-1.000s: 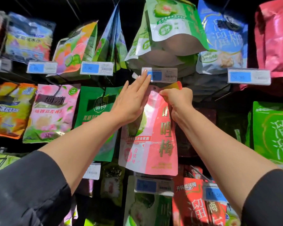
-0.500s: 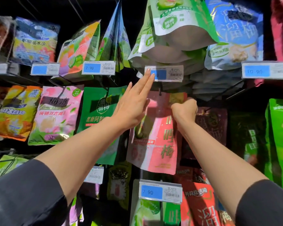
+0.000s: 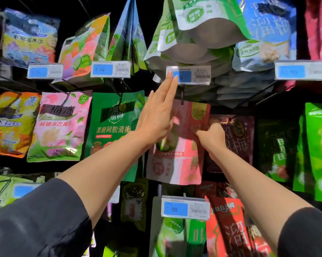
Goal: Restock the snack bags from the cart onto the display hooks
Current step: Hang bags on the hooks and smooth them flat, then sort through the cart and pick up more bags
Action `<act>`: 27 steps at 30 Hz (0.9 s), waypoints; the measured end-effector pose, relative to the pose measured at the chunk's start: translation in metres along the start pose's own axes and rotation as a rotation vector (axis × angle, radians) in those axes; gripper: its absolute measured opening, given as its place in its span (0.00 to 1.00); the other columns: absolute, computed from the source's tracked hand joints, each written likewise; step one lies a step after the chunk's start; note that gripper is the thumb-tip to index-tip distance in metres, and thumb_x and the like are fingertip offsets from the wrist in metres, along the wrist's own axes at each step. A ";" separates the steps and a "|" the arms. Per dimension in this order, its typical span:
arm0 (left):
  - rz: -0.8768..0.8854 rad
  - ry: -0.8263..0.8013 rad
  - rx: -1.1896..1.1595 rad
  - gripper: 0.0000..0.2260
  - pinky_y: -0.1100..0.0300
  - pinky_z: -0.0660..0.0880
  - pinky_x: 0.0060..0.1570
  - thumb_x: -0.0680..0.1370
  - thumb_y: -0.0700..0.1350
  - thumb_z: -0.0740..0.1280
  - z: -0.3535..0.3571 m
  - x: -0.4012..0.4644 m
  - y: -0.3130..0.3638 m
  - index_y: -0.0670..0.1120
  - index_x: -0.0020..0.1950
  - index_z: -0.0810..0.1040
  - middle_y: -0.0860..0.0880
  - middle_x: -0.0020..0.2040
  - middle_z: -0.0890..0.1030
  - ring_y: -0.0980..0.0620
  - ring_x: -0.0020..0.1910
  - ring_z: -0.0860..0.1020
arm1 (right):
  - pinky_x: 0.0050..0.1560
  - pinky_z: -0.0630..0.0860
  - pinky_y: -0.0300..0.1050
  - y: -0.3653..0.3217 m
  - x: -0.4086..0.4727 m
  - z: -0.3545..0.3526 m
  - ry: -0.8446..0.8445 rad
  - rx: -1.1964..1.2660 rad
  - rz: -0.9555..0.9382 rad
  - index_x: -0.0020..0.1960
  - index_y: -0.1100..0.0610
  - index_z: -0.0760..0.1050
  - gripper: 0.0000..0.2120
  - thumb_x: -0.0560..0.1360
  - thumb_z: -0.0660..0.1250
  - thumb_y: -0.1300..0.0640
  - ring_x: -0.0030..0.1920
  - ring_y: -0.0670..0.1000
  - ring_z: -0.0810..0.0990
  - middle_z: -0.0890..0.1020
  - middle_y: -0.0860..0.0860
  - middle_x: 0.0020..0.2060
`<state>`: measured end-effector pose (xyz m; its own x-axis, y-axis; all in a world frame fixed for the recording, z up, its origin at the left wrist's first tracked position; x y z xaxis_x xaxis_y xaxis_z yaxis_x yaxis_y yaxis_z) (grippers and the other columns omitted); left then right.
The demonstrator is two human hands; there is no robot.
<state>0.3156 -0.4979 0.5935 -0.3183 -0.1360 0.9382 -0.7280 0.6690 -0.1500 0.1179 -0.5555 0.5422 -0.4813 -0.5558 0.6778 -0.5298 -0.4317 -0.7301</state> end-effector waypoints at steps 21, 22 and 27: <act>0.068 -0.646 -1.243 0.23 0.53 0.66 0.64 0.74 0.38 0.67 0.184 -0.288 0.483 0.38 0.68 0.68 0.39 0.62 0.73 0.41 0.63 0.72 | 0.47 0.74 0.52 0.223 -0.333 -0.474 0.533 -0.714 0.576 0.47 0.60 0.74 0.14 0.70 0.75 0.53 0.41 0.55 0.79 0.79 0.53 0.34; 0.057 -0.743 -1.249 0.23 0.50 0.67 0.63 0.74 0.38 0.67 0.190 -0.309 0.505 0.38 0.68 0.68 0.39 0.62 0.73 0.40 0.62 0.72 | 0.46 0.74 0.52 0.237 -0.358 -0.495 0.540 -0.731 0.644 0.46 0.60 0.74 0.13 0.70 0.74 0.53 0.41 0.55 0.80 0.80 0.56 0.36; 0.061 -1.178 -1.224 0.23 0.51 0.65 0.60 0.74 0.39 0.68 0.221 -0.422 0.607 0.36 0.67 0.70 0.37 0.61 0.74 0.38 0.62 0.72 | 0.45 0.73 0.52 0.295 -0.477 -0.579 0.492 -0.871 0.978 0.40 0.58 0.74 0.13 0.70 0.75 0.52 0.42 0.57 0.80 0.80 0.57 0.36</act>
<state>-0.1257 -0.1957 0.0373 -0.9808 -0.1425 0.1332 -0.0184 0.7472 0.6643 -0.2136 -0.0065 0.0537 -0.9996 0.0099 0.0250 -0.0123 0.6568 -0.7540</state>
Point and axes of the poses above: each hand's wrist, its own x-axis towards the middle knuckle, its own z-axis out of the palm, y = z × x, the point moved 8 cm from there along x, towards the middle knuckle
